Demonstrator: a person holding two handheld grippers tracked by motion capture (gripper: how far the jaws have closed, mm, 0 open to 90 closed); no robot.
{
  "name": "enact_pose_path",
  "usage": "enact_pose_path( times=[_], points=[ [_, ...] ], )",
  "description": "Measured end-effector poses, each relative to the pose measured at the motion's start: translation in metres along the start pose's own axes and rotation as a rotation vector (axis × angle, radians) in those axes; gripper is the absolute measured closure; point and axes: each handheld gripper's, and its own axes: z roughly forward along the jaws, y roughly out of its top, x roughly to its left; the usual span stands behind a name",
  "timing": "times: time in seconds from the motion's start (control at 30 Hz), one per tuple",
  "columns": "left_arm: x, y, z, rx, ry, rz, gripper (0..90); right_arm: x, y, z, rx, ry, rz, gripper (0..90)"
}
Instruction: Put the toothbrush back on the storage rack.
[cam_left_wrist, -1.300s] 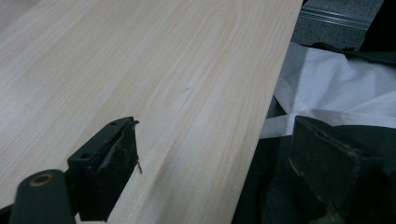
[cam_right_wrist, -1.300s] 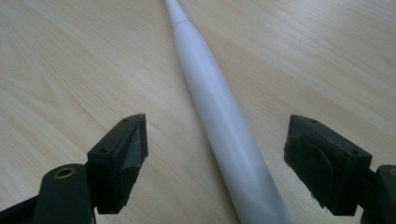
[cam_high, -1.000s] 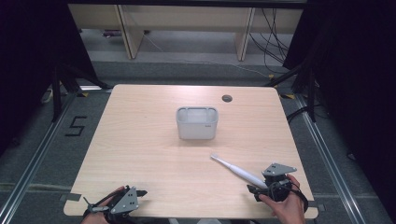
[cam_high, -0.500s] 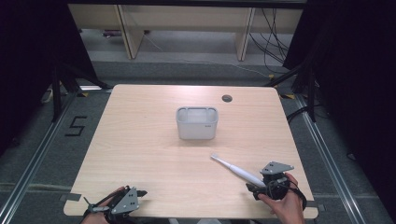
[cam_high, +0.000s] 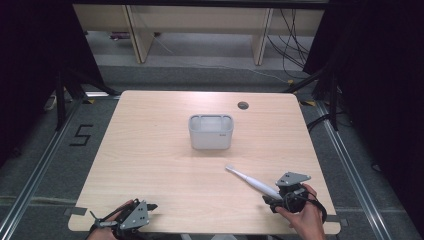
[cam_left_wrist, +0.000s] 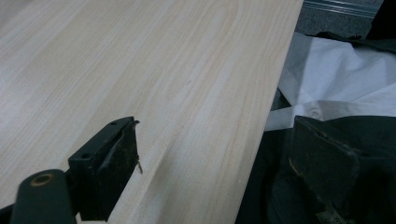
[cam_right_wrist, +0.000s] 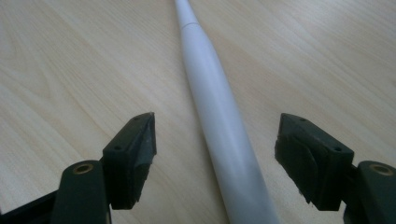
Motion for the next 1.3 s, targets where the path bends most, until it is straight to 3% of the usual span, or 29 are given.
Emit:
enact_pose_path(
  times=[0.1, 0.27, 0.43, 0.6, 0.63, 0.7, 0.77, 1.0, 1.3],
  points=[
    [0.0, 0.0, 0.001, -0.011, 0.002, -0.013, 14.9, 0.001, 0.004, 0.0, 0.018, 0.0, 0.012, 30.0],
    [0.001, -0.001, 0.001, -0.004, 0.007, -0.001, 14.9, 0.0, 0.009, 0.003, 0.012, -0.005, -0.01, 30.3],
    [0.001, -0.001, 0.001, -0.004, 0.005, -0.003, 14.9, 0.002, 0.017, 0.008, 0.042, 0.009, 0.02, 30.4],
    [0.0, -0.001, 0.001, -0.011, 0.004, -0.019, 14.9, 0.0, 0.021, 0.014, 0.048, 0.007, 0.005, 32.5],
    [0.001, -0.001, 0.0, -0.005, 0.003, -0.01, 14.9, -0.002, 0.023, 0.014, 0.056, 0.018, -0.031, 34.4],
    [0.001, -0.001, 0.0, -0.006, 0.002, -0.01, 14.8, -0.001, 0.026, 0.016, 0.064, 0.008, -0.009, 34.8],
    [0.001, -0.001, 0.0, -0.002, 0.001, -0.009, 14.8, -0.001, 0.027, 0.019, 0.069, 0.005, -0.031, 35.0],
    [0.0, -0.002, 0.002, -0.015, 0.006, -0.024, 14.8, -0.002, 0.038, 0.028, 0.153, 0.025, -0.077, 43.0],
    [0.0, -0.002, 0.001, -0.017, 0.005, -0.024, 14.9, -0.002, 0.047, 0.036, 0.232, 0.064, -0.095, 50.1]
  ],
)
